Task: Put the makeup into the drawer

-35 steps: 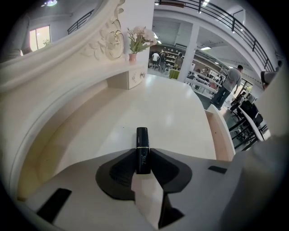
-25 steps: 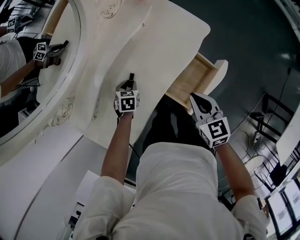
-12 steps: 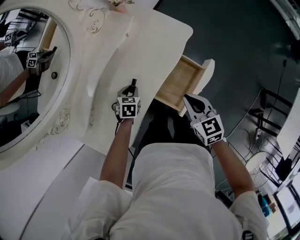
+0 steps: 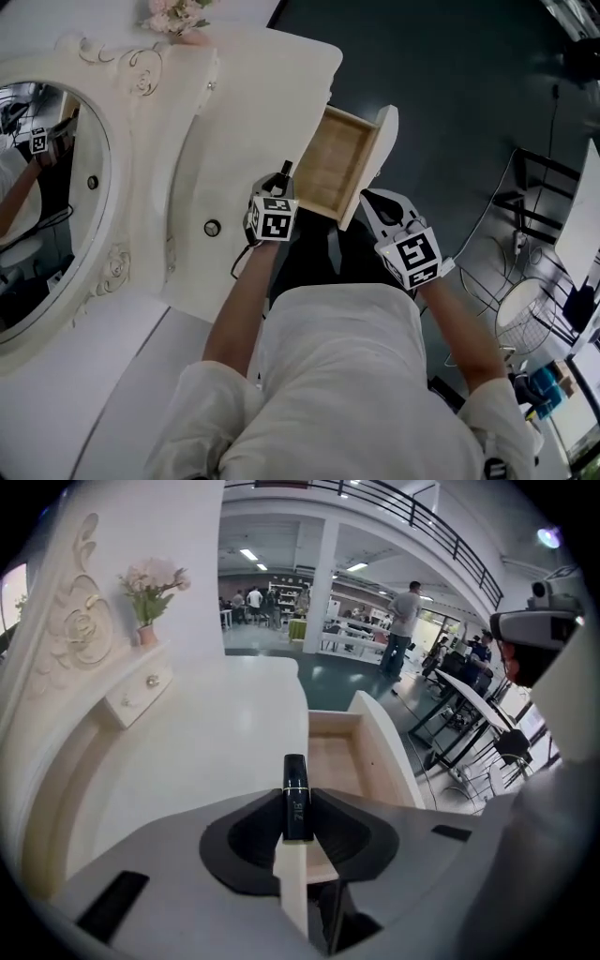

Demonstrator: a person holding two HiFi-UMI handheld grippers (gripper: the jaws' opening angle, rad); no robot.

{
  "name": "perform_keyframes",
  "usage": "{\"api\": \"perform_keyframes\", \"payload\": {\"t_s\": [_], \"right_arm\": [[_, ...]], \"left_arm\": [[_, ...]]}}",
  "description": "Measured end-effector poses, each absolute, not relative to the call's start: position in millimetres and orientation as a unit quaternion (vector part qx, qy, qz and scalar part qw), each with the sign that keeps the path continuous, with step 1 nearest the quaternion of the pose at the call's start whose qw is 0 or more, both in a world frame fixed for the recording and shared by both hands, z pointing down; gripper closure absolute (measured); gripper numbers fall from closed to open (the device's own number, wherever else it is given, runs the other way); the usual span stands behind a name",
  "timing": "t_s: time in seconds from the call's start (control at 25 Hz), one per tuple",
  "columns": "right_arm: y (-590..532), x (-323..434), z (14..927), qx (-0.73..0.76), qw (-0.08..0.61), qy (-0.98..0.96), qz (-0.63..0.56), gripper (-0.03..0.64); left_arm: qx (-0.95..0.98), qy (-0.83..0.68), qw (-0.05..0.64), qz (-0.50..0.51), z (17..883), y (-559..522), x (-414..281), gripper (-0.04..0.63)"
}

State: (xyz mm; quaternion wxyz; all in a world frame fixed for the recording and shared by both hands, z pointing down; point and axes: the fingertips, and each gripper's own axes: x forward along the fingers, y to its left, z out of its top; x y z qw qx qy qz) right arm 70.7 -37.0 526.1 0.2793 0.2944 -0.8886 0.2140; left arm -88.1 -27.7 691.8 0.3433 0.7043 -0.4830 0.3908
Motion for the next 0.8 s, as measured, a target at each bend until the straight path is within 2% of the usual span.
{"api": "perform_keyframes", "payload": {"t_s": [0.44, 0.8], "right_arm": [[-31.9, 108.6, 539.3, 0.318, 0.274, -0.875, 0.239, 0.593], [-29.2, 124.9, 564.5, 0.327, 0.276, -0.865, 0.262, 0.592]], "left_arm": [[0.724, -0.439, 0.33, 0.417, 717.9, -37.9, -6.7, 0.492], [0.709, -0.446, 0.337, 0.43, 760.7, -37.1, 9.6, 0.492]]}}
